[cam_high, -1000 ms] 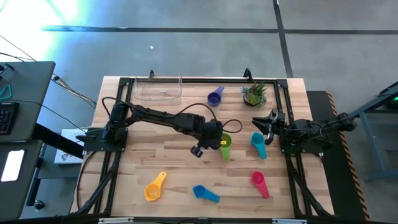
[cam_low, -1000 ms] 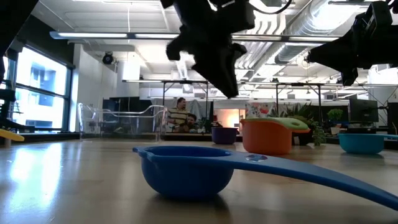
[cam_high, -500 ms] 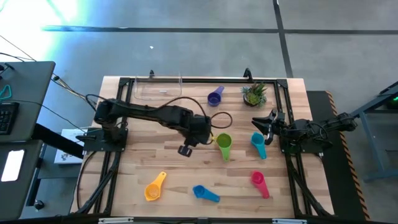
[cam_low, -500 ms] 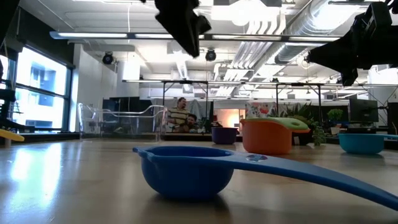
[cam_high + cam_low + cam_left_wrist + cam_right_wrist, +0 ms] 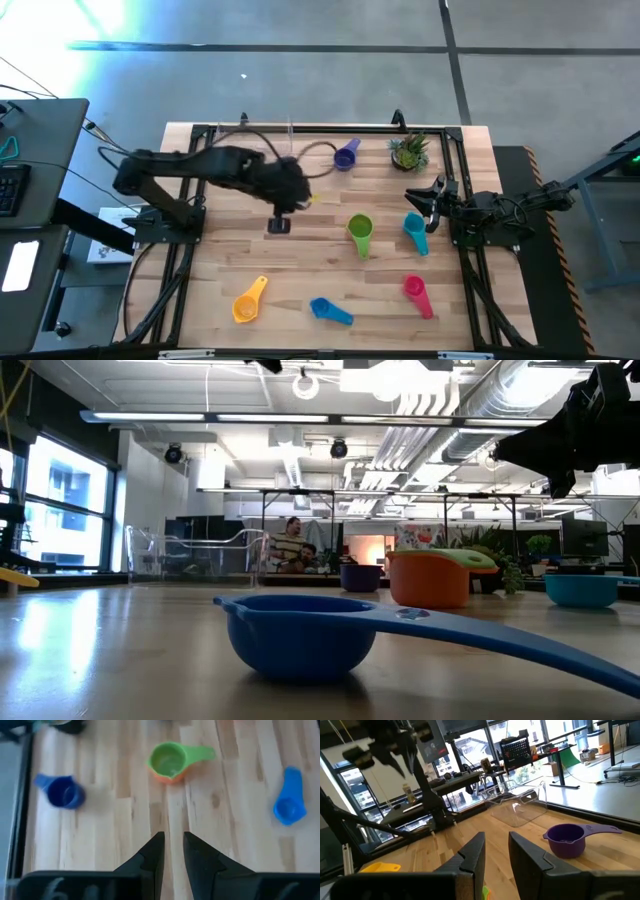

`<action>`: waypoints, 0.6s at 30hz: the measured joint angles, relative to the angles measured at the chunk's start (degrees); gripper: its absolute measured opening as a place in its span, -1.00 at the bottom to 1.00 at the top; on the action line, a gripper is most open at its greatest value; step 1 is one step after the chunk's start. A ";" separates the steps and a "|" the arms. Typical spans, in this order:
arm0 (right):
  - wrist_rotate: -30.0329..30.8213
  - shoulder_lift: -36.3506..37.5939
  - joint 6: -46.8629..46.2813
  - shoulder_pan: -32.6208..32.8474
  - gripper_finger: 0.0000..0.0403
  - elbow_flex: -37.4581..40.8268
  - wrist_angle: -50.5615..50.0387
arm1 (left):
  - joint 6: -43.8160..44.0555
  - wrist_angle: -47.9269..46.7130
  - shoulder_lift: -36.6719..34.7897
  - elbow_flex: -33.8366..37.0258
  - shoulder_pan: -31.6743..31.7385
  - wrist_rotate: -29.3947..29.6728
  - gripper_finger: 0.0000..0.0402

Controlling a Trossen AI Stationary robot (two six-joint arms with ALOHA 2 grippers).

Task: Nest measuring cups in basket
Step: Stack the dark blue measuring cup on top of the green measuring cup

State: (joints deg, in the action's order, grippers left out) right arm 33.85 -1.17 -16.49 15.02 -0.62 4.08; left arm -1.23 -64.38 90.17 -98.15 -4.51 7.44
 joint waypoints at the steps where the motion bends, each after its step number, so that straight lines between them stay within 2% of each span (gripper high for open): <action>1: 0.00 0.00 0.00 -0.01 -0.61 0.00 0.00 | 2.25 -0.35 -0.93 0.00 0.00 0.30 -0.69; 11: 0.00 0.02 0.00 0.00 -0.61 0.00 0.00 | 23.95 -13.32 -7.29 0.00 -0.85 0.41 -0.69; 18: 0.00 0.02 0.00 0.01 -0.61 0.00 0.00 | 34.41 -21.66 -9.04 0.00 -4.85 0.40 -0.69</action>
State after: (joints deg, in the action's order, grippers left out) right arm 33.85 -1.15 -16.49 15.03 -0.62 4.07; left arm 33.18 -86.04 81.13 -98.15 -9.36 7.84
